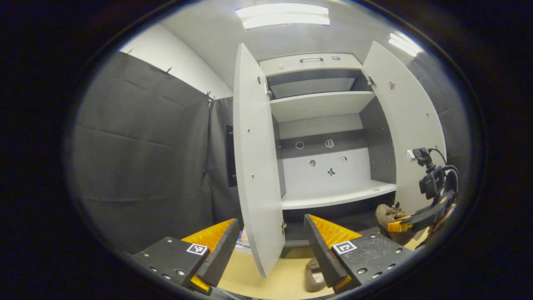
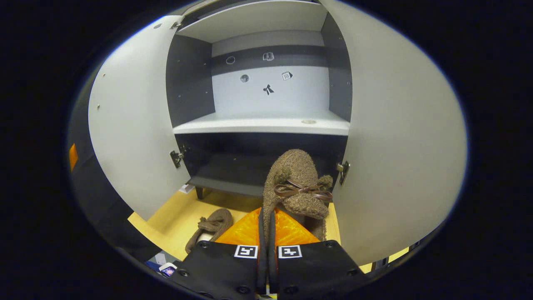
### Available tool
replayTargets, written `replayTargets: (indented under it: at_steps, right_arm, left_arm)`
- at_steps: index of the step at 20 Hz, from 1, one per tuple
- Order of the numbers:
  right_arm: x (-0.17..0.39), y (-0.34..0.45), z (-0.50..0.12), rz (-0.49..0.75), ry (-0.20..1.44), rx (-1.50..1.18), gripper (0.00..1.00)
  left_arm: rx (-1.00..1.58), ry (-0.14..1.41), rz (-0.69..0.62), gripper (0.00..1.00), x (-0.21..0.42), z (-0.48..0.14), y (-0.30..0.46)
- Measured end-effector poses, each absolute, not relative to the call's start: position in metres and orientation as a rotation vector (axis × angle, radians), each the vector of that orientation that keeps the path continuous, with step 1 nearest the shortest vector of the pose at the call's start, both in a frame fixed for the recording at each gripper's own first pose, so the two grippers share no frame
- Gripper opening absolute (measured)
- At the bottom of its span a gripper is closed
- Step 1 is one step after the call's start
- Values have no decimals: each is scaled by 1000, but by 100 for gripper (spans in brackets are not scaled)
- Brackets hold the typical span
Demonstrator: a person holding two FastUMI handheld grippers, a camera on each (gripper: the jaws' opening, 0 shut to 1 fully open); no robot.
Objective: Grab one shoe with the right hand and put it into the shoe cabinet, grab the other shoe with the left hand and put it into the shoe cabinet; then close the right door with the right hand and the left door with the left hand.
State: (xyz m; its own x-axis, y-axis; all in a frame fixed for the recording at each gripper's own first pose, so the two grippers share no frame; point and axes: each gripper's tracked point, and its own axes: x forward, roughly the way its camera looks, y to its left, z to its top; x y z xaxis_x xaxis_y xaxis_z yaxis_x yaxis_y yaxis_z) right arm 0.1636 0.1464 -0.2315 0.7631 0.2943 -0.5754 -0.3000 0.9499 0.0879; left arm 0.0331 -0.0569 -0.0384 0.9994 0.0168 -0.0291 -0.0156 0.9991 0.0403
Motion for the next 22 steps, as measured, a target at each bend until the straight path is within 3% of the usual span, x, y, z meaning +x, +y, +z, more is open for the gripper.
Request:
replayTargets:
  at_steps: [4, 5, 8, 9, 22]
  right_arm:
    - [189, 153, -191, 325, 542, -11, 4]
    - [195, 156, -181, 328, 522, -10, 4]
    - [220, 162, -155, 329, 466, -7, 4]
    - [229, 164, -147, 328, 450, -9, 4]
    - [358, 187, -97, 248, 339, -53, 1]
  left_arm:
    - [40, 30, 7, 99, 39, -41, -58]
    - [39, 29, 8, 92, 40, -41, -58]
    - [36, 27, 17, 92, 43, -41, -52]
    - [34, 27, 22, 99, 43, -41, -49]
    - [18, 74, 125, 99, 43, -67, 1]
